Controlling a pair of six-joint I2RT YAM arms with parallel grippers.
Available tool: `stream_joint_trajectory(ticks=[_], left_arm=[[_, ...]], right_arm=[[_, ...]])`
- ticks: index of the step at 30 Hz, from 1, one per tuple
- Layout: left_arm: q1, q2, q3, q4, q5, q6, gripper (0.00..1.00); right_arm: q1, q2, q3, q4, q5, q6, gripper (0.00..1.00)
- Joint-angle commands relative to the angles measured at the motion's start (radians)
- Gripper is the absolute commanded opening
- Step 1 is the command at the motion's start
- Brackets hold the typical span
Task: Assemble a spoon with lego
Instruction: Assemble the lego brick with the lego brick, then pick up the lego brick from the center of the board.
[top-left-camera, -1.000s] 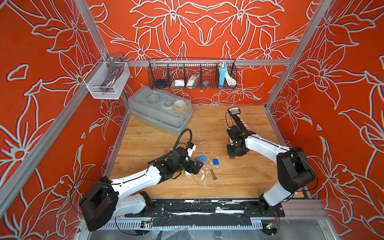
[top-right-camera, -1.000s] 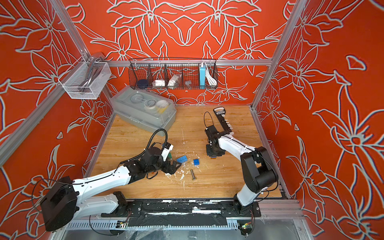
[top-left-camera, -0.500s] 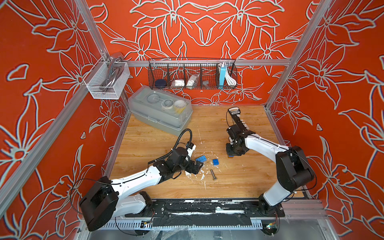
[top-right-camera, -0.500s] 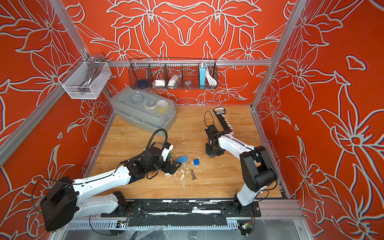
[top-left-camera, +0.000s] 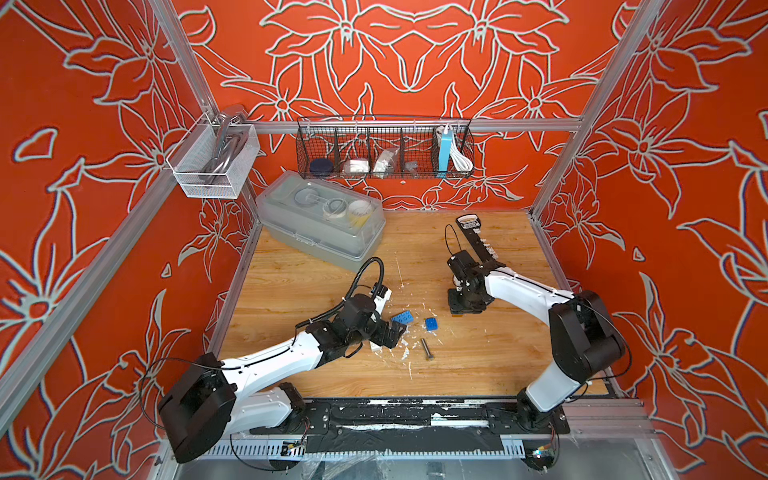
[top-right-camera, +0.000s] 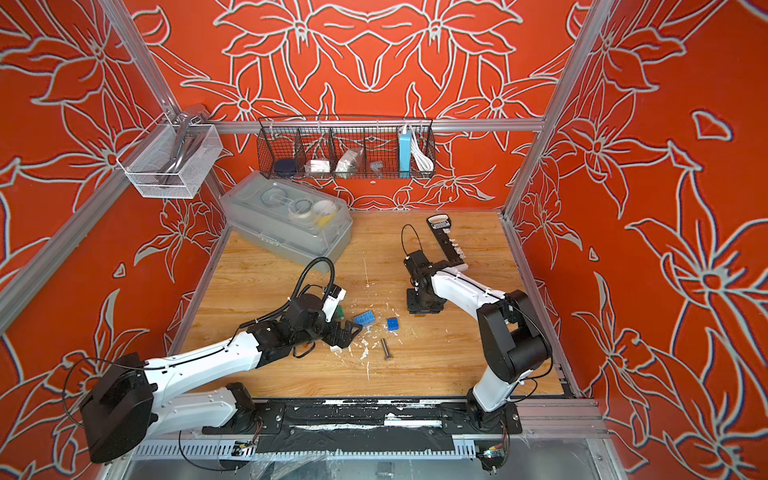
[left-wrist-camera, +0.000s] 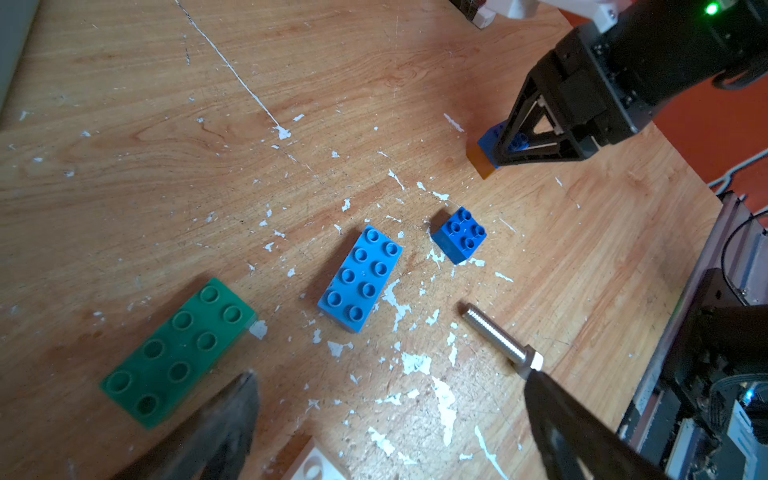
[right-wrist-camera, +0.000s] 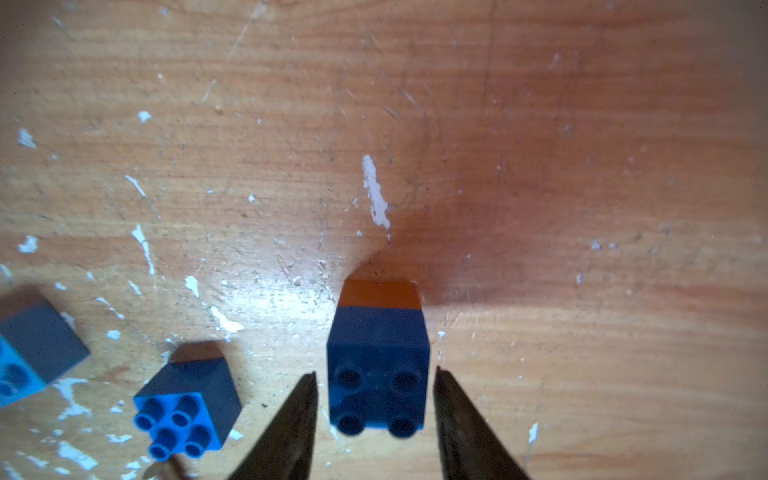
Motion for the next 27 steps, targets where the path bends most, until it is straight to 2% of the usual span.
stream_joint_trajectory(ticks=[1, 4, 12, 22, 27], left_arm=[[-0.007, -0.028, 0.008, -0.008, -0.017, 0.015, 0.98], [-0.006, -0.039, 0.002, -0.011, -0.022, 0.013, 0.98], [-0.005, -0.055, -0.014, -0.010, -0.033, 0.007, 0.98], [-0.004, -0.065, -0.021, -0.011, -0.036, 0.009, 0.98], [-0.007, -0.067, -0.021, -0.012, -0.038, 0.010, 0.98]], right_arm=[[0.004, -0.060, 0.049, -0.076, 0.026, 0.003, 0.57], [0.006, -0.096, 0.067, -0.115, 0.050, -0.001, 0.60], [0.090, -0.122, 0.148, -0.176, 0.071, 0.016, 0.58], [0.230, 0.025, 0.118, -0.073, 0.018, 0.078, 0.58], [0.259, 0.098, 0.116, -0.041, 0.000, 0.088, 0.57]])
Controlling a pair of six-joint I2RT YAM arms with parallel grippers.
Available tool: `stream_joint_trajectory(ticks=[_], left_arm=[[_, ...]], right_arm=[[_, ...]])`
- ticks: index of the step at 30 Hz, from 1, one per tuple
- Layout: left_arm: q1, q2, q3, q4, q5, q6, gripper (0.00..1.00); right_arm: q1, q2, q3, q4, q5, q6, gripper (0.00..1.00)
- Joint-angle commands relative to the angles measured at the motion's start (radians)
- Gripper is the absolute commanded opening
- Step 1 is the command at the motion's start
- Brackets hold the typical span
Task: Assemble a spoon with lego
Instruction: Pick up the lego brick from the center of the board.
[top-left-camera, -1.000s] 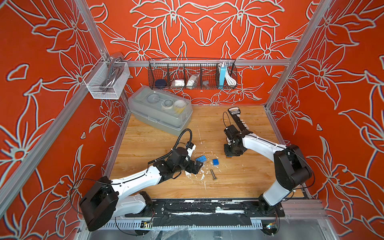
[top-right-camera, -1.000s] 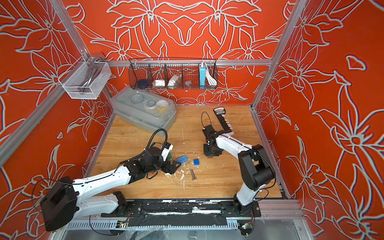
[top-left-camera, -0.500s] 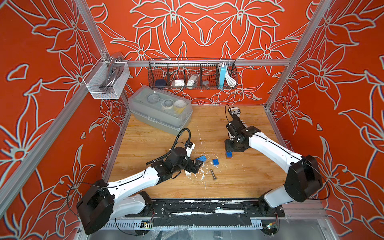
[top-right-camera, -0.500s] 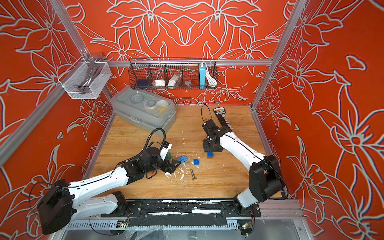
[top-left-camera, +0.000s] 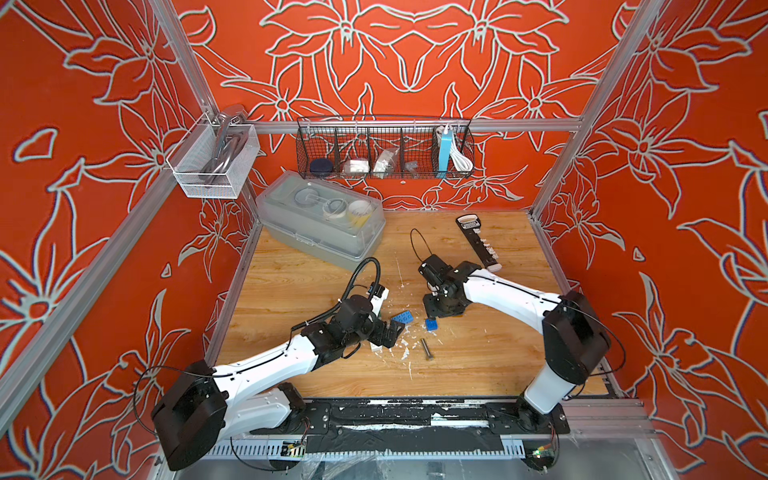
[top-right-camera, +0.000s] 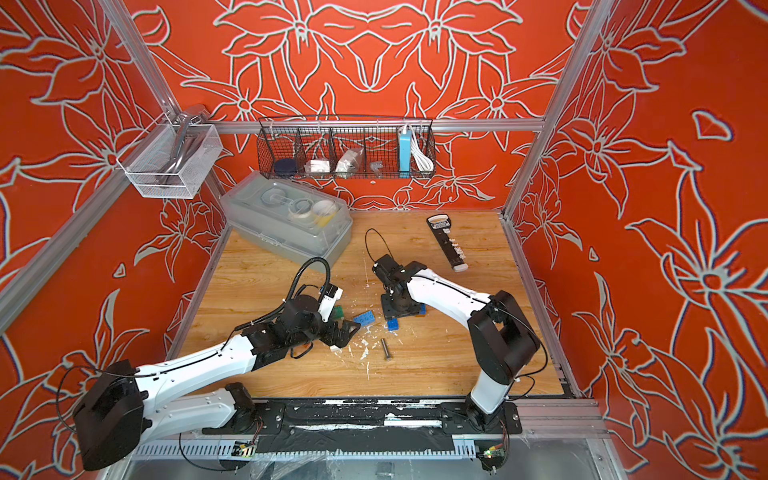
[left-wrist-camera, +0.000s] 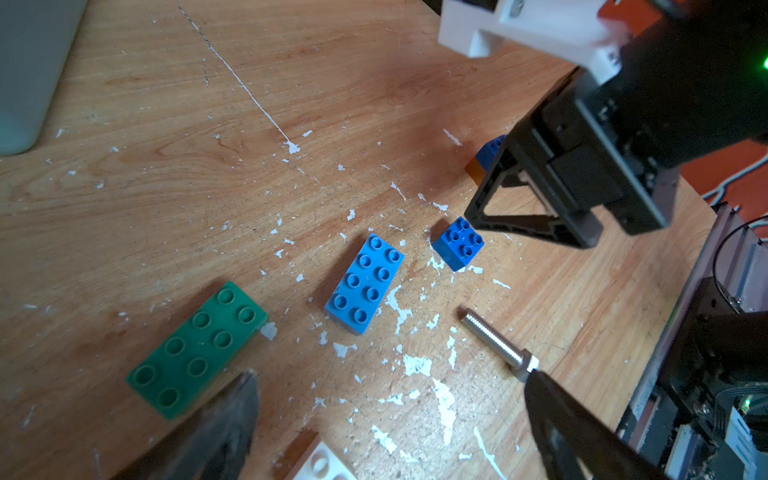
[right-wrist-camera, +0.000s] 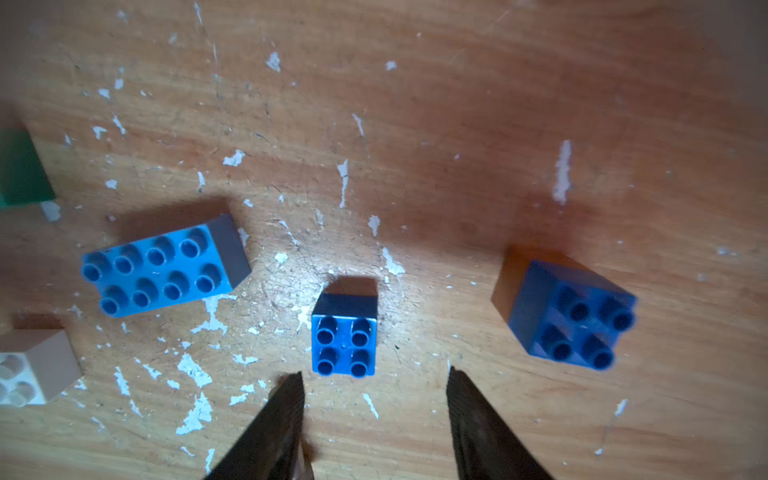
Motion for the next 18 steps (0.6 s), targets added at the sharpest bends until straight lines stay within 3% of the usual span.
stream_joint_trajectory(ticks=[1, 13, 18], left_arm=[[-0.005, -0.018, -0.009, -0.007, -0.013, 0.010, 0.98], [-0.005, -0.016, -0.011, -0.007, -0.016, 0.013, 0.98], [-0.006, -0.016, -0.011, -0.007, -0.018, 0.013, 0.98]], right_arm=[[0.016, 0.034, -0.015, 0.027, -0.017, 0.025, 0.56], [0.032, 0.089, -0.035, 0.052, -0.029, 0.030, 0.49], [0.034, 0.098, -0.037, 0.053, -0.025, 0.029, 0.39]])
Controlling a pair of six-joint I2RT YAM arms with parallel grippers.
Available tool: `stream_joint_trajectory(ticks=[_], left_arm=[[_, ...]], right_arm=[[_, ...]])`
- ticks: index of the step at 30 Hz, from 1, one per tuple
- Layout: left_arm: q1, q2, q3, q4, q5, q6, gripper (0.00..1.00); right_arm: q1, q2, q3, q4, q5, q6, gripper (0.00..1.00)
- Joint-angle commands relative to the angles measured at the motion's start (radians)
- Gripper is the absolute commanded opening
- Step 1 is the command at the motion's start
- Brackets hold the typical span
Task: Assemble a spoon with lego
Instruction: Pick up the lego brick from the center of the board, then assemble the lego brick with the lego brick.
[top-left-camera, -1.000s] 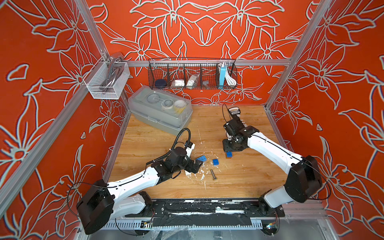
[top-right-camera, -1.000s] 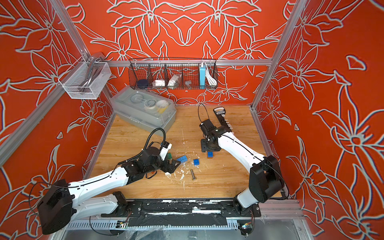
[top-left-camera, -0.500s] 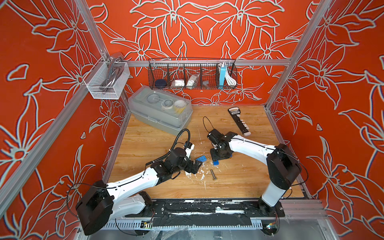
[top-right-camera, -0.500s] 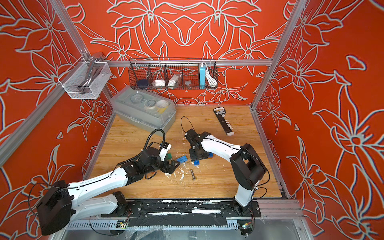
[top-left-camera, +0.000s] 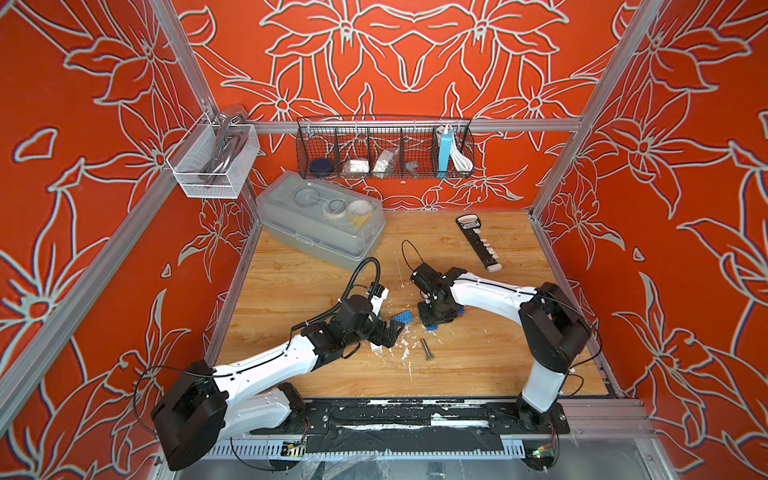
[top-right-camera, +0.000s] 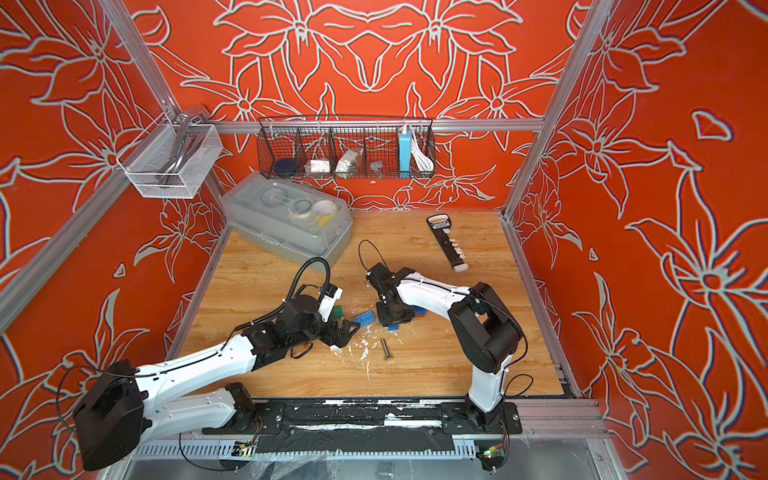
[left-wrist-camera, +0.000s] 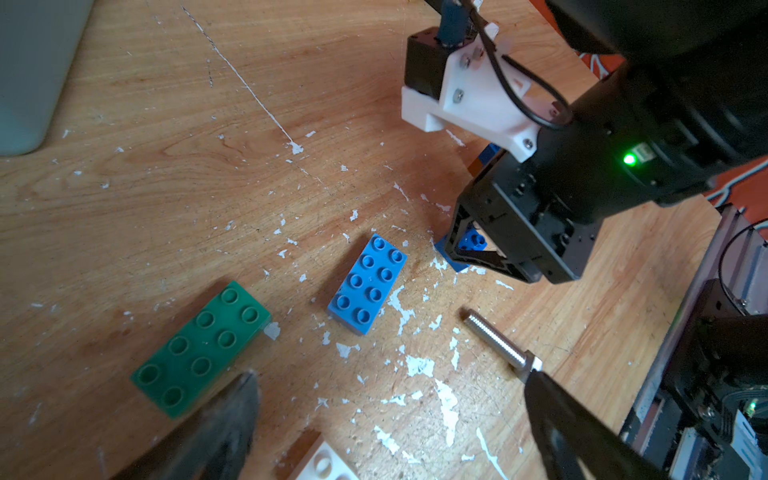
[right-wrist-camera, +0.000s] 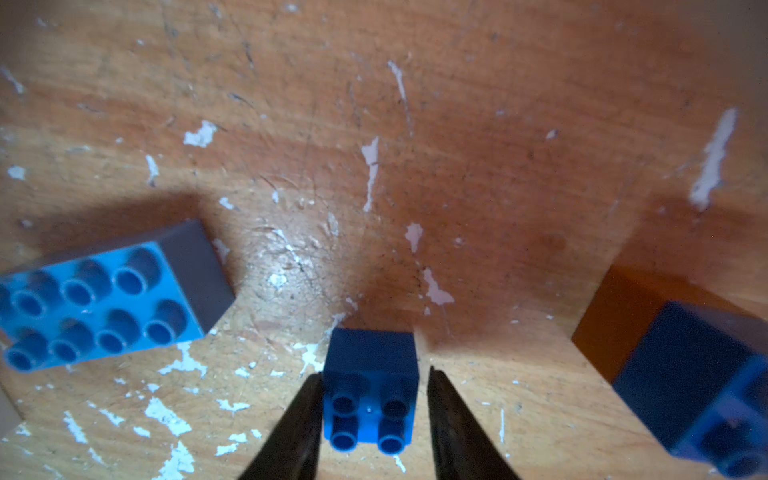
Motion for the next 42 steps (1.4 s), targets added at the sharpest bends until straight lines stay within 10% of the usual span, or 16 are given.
stream_joint_trajectory(ticks=[1, 9, 42], left_arm=[[-0.006, -0.015, -0.011, -0.008, -0.008, 0.015, 0.98], [-0.006, -0.012, -0.012, 0.006, 0.032, 0.038, 0.98], [-0.029, 0.029, -0.005, 0.050, 0.081, 0.094, 0.98]], right_arm=[[0.007, 0.013, -0.015, -0.004, 0.001, 0.003, 0.38], [0.005, -0.065, 0.023, -0.072, 0.055, -0.001, 0.23], [-0.253, -0.171, -0.015, -0.101, 0.080, -0.092, 0.22]])
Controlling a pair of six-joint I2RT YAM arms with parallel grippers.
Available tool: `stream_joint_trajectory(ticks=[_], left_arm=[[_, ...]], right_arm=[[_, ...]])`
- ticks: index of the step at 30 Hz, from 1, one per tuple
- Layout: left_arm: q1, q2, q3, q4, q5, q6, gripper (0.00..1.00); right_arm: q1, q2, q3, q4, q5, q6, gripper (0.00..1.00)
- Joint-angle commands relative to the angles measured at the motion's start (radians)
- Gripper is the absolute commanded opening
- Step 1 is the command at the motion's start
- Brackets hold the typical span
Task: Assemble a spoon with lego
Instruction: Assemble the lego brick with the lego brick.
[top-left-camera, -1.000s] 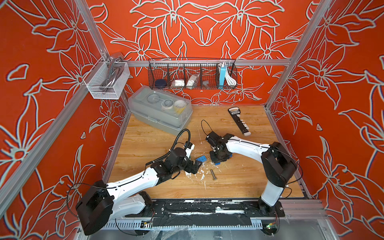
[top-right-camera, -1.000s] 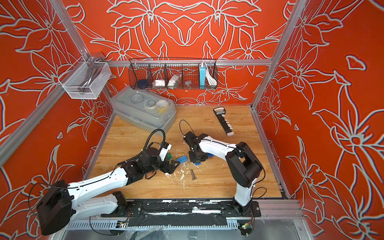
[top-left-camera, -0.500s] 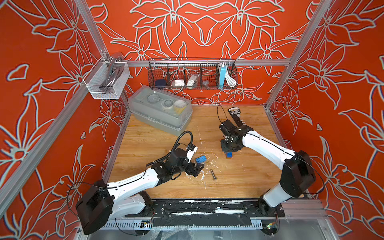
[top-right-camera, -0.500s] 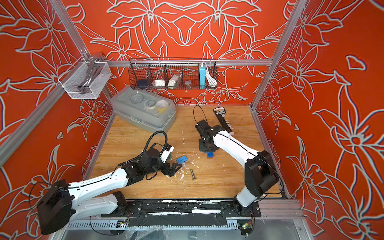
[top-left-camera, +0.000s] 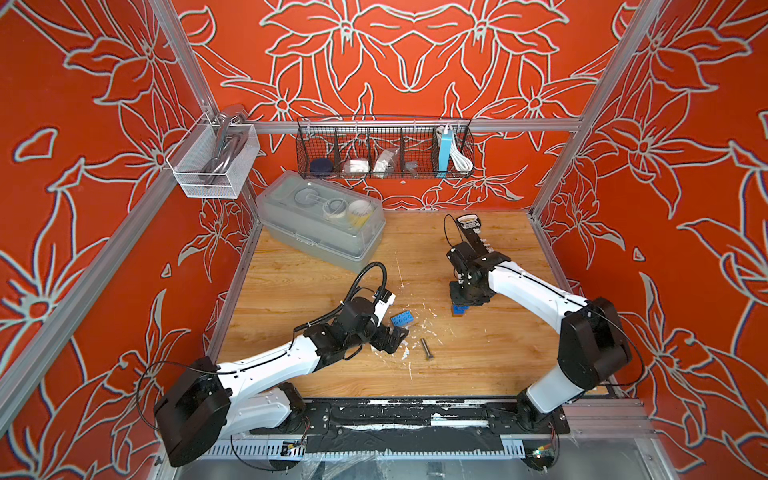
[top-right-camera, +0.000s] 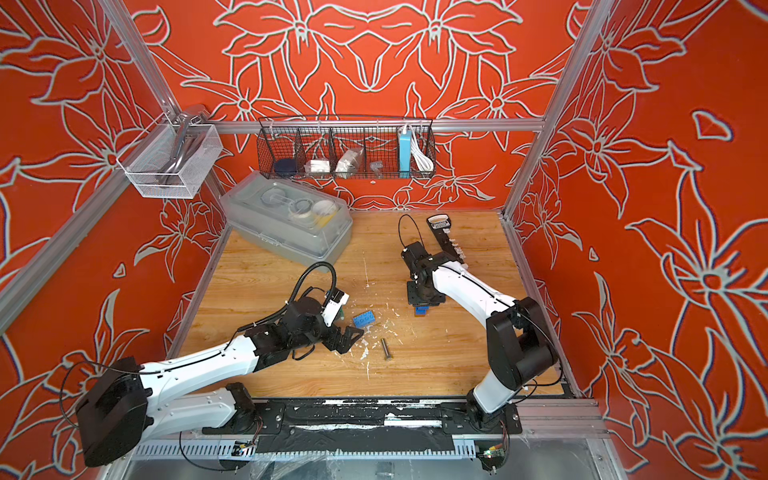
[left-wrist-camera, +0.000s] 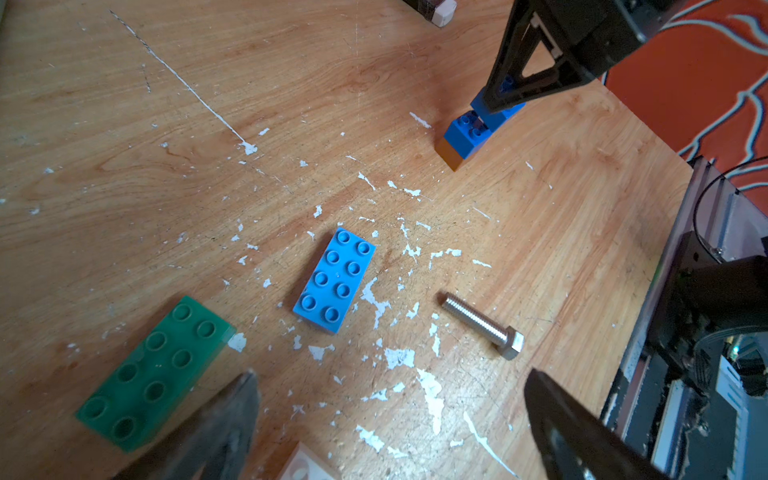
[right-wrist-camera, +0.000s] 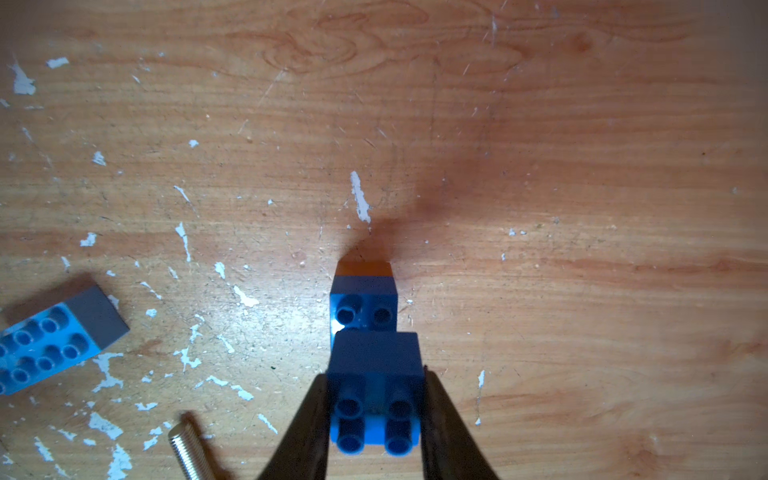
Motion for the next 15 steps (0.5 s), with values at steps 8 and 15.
stream_joint_trajectory(ticks=[8, 15], left_arm=[[-0.007, 0.013, 0.009, 0.012, 0.001, 0.014, 0.98], [-0.008, 0.013, 0.008, 0.010, -0.003, 0.014, 0.98]], right_arm=[[-0.007, 0.034, -0.027, 0.032, -0.028, -0.014, 0.22], [-0.014, 0.063, -0.048, 0.056, -0.040, -0.012, 0.22]])
